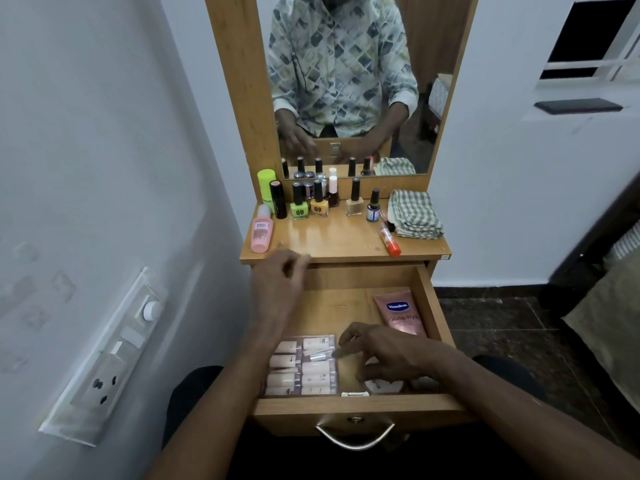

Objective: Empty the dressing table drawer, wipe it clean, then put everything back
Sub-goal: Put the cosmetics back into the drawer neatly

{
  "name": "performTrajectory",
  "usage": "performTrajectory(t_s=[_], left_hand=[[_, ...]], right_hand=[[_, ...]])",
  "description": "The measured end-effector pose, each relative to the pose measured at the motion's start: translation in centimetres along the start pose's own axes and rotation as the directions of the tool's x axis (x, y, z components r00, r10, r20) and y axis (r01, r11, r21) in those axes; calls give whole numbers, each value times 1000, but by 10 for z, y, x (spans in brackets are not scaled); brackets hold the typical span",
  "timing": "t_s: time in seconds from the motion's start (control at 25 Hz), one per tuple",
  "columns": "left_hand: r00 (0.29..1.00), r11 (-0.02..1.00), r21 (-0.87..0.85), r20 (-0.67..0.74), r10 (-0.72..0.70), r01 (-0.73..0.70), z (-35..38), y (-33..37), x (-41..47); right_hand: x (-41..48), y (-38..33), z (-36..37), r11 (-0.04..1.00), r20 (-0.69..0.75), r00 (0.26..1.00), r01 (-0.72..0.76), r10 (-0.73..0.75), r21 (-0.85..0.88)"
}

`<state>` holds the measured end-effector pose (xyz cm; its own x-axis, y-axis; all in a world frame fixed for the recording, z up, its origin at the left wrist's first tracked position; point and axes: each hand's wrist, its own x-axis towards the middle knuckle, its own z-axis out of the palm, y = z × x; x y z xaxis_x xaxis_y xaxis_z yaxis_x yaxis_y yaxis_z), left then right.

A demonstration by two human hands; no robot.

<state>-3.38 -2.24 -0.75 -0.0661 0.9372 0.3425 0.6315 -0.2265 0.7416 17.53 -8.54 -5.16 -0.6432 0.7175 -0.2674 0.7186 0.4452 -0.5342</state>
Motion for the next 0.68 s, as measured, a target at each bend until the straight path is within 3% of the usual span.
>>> performTrajectory(t_s=[0.08, 0.12, 0.28, 0.4, 0.52, 0.68], left_hand=[[951, 994, 37, -297, -89, 105, -14, 1, 28], [931, 985, 72, -344, -120, 154, -18, -3, 44], [953, 928, 257, -208, -219, 270, -12, -17, 84], [968, 918, 312, -119, -220, 247, -4, -15, 88], [958, 922, 266, -138, -252, 281, -7, -13, 88], [953, 930, 251, -210, -219, 269, -22, -6, 72]], right_hand=[[-1, -4, -5, 1000, -90, 996, -4, 3, -9], [0, -5, -6, 999, -141, 990, -31, 27, -24], [0, 0, -6, 951, -286, 936, -261, 206, -169], [-7, -2, -7, 945, -146, 960, -266, 241, -191], [-8, -8, -7, 959, 9, 976, -213, 218, -189], [-7, -5, -5, 954, 29, 967, -246, 254, -172]])
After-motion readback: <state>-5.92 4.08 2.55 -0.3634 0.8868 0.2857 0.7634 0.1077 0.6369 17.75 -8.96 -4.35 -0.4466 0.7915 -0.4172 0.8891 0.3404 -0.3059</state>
